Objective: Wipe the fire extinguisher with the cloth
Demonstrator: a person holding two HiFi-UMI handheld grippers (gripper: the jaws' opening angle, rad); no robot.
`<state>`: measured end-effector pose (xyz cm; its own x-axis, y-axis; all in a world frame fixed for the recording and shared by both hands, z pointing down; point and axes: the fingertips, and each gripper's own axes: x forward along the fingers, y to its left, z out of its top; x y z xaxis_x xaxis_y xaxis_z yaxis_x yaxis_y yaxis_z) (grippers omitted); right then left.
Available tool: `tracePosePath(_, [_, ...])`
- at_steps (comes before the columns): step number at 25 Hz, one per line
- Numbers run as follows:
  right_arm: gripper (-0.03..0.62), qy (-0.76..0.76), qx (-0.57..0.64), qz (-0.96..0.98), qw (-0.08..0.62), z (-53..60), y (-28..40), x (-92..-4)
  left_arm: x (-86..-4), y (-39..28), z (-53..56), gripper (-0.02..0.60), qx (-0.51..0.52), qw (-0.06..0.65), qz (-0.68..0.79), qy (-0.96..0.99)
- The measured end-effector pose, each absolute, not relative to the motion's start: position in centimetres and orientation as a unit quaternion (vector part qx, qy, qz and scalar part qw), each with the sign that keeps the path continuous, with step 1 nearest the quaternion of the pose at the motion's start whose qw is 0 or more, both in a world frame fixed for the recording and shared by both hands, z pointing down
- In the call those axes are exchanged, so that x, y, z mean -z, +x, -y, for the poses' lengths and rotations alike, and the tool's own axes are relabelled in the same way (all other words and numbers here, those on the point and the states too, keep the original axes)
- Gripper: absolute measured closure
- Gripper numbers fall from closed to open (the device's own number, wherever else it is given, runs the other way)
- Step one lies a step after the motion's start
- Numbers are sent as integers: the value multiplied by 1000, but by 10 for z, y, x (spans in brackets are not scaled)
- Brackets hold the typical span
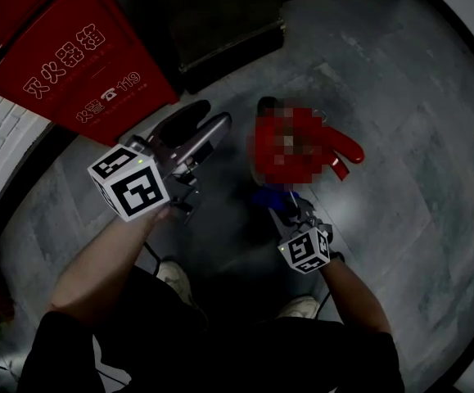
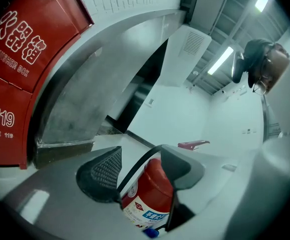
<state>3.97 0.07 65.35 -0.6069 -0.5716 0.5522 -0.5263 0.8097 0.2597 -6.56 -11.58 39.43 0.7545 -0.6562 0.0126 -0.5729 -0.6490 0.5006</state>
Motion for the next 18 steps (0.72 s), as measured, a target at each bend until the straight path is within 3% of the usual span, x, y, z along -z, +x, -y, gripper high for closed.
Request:
tracePosePath(12, [526, 316, -54, 866, 385, 4, 55, -712, -404, -71, 115, 337, 66, 242, 345, 904])
tracePosePath(18, [526, 231, -79, 914, 325, -39, 14, -640, -396, -73, 126, 337, 76, 230, 348, 906])
